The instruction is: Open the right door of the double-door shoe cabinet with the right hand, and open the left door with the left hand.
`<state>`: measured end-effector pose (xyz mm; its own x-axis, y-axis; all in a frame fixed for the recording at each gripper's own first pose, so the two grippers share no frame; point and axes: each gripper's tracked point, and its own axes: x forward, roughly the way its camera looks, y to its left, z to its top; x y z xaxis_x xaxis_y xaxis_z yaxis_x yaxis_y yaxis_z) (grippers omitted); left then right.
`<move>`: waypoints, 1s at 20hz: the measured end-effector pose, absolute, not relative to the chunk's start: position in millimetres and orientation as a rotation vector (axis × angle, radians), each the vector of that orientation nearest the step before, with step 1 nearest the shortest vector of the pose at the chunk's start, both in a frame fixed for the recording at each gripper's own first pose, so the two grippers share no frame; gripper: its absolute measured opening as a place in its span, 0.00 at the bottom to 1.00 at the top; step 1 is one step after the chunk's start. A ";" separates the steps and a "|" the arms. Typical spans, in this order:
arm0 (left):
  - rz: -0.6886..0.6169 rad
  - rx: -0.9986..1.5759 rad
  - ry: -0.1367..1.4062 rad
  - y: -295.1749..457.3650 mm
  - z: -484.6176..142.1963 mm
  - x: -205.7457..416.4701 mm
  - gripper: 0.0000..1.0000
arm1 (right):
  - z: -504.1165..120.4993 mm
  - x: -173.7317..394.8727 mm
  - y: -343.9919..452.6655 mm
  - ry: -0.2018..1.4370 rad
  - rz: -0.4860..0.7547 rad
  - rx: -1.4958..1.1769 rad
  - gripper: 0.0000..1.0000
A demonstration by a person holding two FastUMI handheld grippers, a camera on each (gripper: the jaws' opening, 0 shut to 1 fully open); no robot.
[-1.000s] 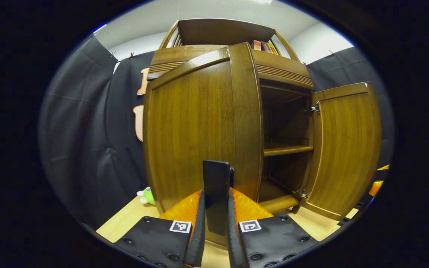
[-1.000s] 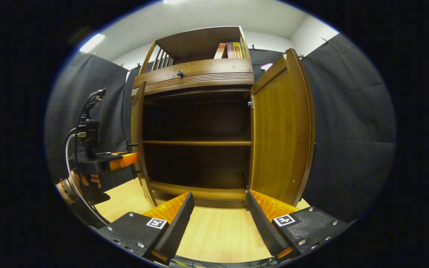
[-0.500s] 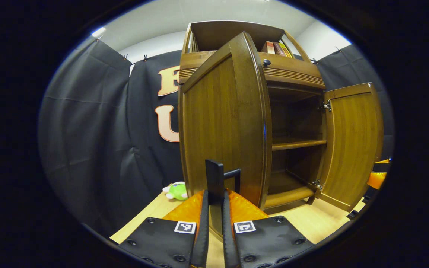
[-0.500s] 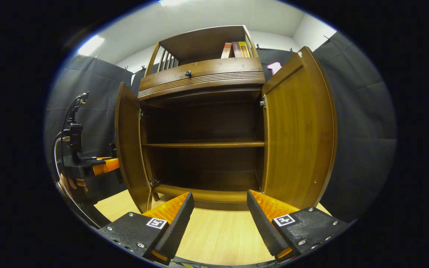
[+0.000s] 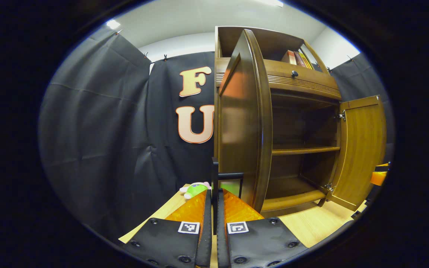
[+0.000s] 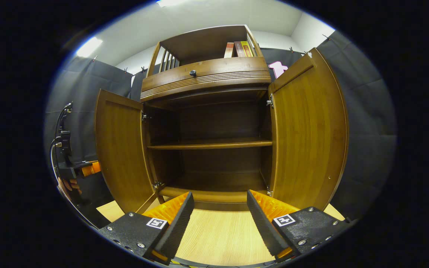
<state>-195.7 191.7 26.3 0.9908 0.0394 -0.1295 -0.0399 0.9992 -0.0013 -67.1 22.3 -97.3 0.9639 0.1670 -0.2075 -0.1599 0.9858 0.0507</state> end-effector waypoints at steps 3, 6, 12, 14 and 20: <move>0.001 -0.039 0.123 210.2 26.2 -196.2 0.11 | -98.3 -66.4 25.7 0.211 0.143 0.025 0.88; -0.049 0.015 0.108 216.3 27.0 -194.8 0.12 | -98.5 -68.3 32.2 0.201 0.129 0.020 0.88; -0.122 0.014 0.093 243.5 27.0 -192.9 0.15 | -100.6 -68.5 48.1 0.192 0.106 0.014 0.88; -0.149 0.019 0.099 251.7 27.4 -191.2 0.15 | -100.4 -68.0 51.3 0.186 0.103 0.013 0.88; -0.215 0.030 0.104 262.9 31.7 -206.3 0.15 | -104.9 -66.6 46.1 0.181 0.101 0.023 0.88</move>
